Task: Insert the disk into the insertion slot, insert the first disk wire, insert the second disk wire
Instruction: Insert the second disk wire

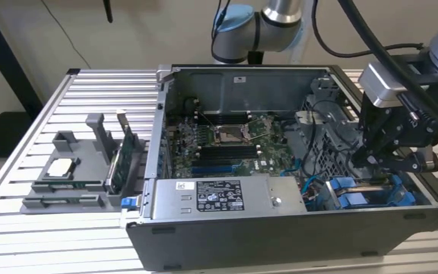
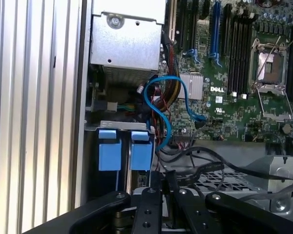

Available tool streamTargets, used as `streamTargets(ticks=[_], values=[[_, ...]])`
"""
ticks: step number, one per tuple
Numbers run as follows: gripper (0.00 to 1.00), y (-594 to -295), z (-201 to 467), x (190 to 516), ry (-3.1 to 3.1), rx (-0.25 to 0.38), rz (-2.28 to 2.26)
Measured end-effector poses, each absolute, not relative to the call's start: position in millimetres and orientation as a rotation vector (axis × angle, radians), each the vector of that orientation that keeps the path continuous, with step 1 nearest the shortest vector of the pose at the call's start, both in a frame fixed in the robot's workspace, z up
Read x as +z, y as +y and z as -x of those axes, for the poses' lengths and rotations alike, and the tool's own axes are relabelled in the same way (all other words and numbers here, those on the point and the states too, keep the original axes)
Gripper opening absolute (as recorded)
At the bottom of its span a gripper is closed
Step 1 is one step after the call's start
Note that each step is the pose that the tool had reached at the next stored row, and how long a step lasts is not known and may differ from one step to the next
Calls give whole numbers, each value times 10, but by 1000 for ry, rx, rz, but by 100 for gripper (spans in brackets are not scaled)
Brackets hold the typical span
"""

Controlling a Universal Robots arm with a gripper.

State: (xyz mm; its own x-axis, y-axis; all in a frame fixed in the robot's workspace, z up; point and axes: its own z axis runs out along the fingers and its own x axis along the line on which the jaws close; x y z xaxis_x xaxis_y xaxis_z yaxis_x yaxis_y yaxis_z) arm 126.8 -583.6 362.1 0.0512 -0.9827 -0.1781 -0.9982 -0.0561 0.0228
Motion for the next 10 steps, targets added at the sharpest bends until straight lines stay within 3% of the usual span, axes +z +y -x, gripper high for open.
streamTargets(ticks=[10], values=[[16, -5885, -1377, 3545, 2078, 201, 2196]])
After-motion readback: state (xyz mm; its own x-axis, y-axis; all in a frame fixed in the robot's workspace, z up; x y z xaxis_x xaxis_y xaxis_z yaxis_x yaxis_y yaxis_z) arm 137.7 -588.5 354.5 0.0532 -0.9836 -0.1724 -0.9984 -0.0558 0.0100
